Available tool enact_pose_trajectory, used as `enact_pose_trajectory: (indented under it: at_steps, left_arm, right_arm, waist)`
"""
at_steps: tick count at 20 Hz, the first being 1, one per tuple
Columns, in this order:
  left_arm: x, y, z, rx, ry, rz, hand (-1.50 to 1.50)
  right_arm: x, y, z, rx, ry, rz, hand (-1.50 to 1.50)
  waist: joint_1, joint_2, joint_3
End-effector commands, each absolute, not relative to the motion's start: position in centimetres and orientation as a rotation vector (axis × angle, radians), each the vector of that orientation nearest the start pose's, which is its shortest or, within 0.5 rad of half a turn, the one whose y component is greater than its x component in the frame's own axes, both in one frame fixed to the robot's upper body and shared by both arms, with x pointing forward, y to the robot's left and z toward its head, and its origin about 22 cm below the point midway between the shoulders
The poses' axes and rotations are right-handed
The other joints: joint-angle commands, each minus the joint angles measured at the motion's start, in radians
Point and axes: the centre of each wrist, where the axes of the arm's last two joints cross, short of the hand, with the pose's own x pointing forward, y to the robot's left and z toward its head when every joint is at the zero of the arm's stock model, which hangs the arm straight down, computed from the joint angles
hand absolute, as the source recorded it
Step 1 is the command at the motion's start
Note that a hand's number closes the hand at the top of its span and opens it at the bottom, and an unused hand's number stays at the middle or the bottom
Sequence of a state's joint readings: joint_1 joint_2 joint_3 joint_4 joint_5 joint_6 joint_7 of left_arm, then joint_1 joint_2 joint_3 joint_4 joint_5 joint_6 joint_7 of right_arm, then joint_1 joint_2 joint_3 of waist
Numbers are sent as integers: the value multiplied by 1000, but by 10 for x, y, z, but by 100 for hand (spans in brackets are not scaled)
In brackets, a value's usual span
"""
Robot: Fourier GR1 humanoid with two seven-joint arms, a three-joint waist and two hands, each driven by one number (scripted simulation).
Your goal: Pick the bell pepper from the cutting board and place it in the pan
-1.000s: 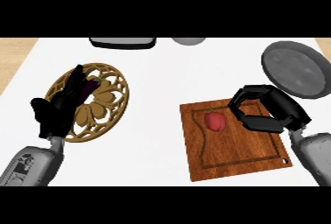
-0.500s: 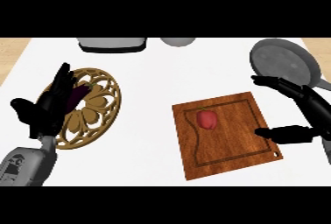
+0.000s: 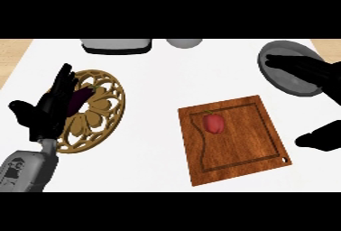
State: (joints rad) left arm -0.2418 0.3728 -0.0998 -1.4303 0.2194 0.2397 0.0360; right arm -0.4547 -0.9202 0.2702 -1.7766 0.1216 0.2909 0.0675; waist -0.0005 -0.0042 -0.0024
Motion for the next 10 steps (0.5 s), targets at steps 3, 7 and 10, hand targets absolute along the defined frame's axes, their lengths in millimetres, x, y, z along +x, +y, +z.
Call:
enact_pose_trajectory:
  at_steps: [3, 7, 10]
  left_arm:
    - [300, 298, 72, 181, -1611, -70, 0]
    - [289, 282, 47, 196, -1623, -69, 0]
    - [290, 265, 45, 201, -1600, -54, 0]
  right_arm:
    - [272, -227, 246, -614, -1645, 1453, -150]
    - [291, -201, 246, -624, -1618, 1469, -150]
    - [305, -180, 234, -537, -1586, 1493, -150]
  waist:
    - [9, 2, 1]
    - [12, 4, 2]
    - [14, 5, 2]
